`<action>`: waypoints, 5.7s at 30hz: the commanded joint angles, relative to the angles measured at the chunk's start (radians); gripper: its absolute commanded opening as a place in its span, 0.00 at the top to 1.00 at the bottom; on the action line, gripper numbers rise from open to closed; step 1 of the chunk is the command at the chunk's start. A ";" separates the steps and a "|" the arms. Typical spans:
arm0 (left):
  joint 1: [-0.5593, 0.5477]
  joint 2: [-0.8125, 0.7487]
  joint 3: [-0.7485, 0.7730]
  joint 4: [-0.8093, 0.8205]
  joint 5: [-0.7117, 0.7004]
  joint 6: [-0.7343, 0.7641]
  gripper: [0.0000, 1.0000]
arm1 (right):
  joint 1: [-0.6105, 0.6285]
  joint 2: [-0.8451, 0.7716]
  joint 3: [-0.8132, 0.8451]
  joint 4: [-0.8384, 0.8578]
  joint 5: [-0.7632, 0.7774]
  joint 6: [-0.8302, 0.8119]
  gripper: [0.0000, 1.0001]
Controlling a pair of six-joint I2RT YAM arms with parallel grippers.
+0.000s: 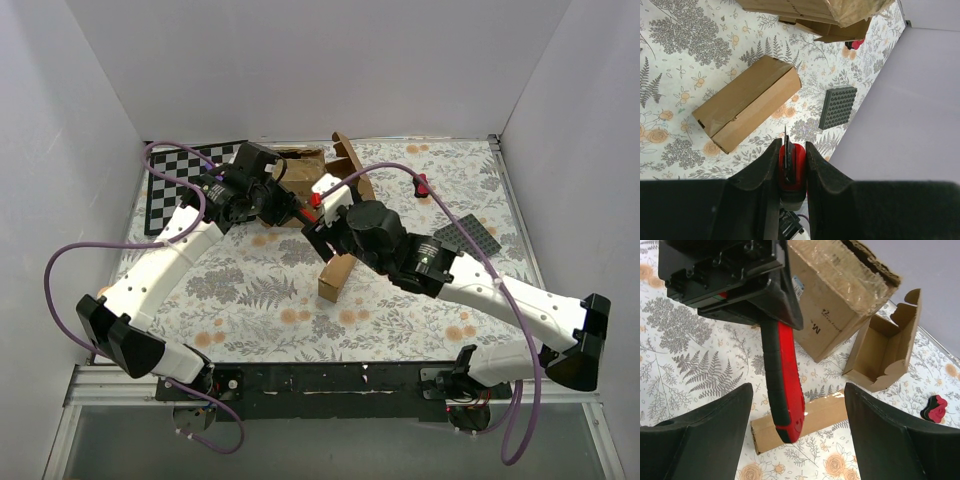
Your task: Unpack the express box
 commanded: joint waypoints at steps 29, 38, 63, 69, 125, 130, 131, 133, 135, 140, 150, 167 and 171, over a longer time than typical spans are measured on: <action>-0.009 -0.150 -0.066 0.111 -0.022 -0.011 0.45 | 0.015 0.085 0.090 -0.068 0.061 -0.006 0.99; -0.007 -0.280 -0.058 0.145 -0.205 0.092 0.02 | -0.027 -0.031 0.029 -0.134 0.086 0.100 0.99; -0.355 -0.335 -0.637 0.608 -0.074 0.737 0.02 | -0.396 -0.235 -0.281 -0.021 -0.019 0.436 0.99; -0.348 -0.173 -0.571 0.632 -0.080 0.900 0.02 | -0.396 -0.314 -0.298 -0.073 -0.034 0.416 0.99; -0.197 0.384 -0.147 0.171 -0.133 0.767 1.00 | -0.187 -0.321 -0.031 -0.479 -0.279 0.043 0.99; -0.196 0.336 -0.197 0.147 -0.175 0.692 1.00 | -0.186 -0.331 -0.019 -0.479 -0.253 0.048 0.99; -0.196 0.329 -0.200 0.139 -0.188 0.688 1.00 | -0.187 -0.329 -0.019 -0.481 -0.255 0.048 0.99; -0.190 0.313 -0.200 0.116 -0.218 0.676 1.00 | -0.186 -0.326 -0.022 -0.489 -0.276 0.037 0.99; -0.188 0.312 -0.187 0.115 -0.223 0.669 0.95 | -0.183 -0.323 -0.031 -0.493 -0.288 0.031 0.99; -0.188 0.321 -0.164 0.145 -0.199 0.664 0.74 | -0.114 -0.277 -0.010 -0.570 -0.289 0.035 0.99; -0.188 0.312 -0.285 0.249 -0.131 0.669 0.68 | 0.063 -0.219 -0.019 -0.734 -0.167 0.092 0.99; -0.187 0.257 -0.347 0.319 -0.117 0.714 0.34 | 0.195 0.053 0.118 -0.689 -0.085 0.040 0.99; -0.181 0.251 -0.347 0.334 -0.117 0.725 0.34 | 0.235 0.134 0.164 -0.703 -0.065 0.037 0.99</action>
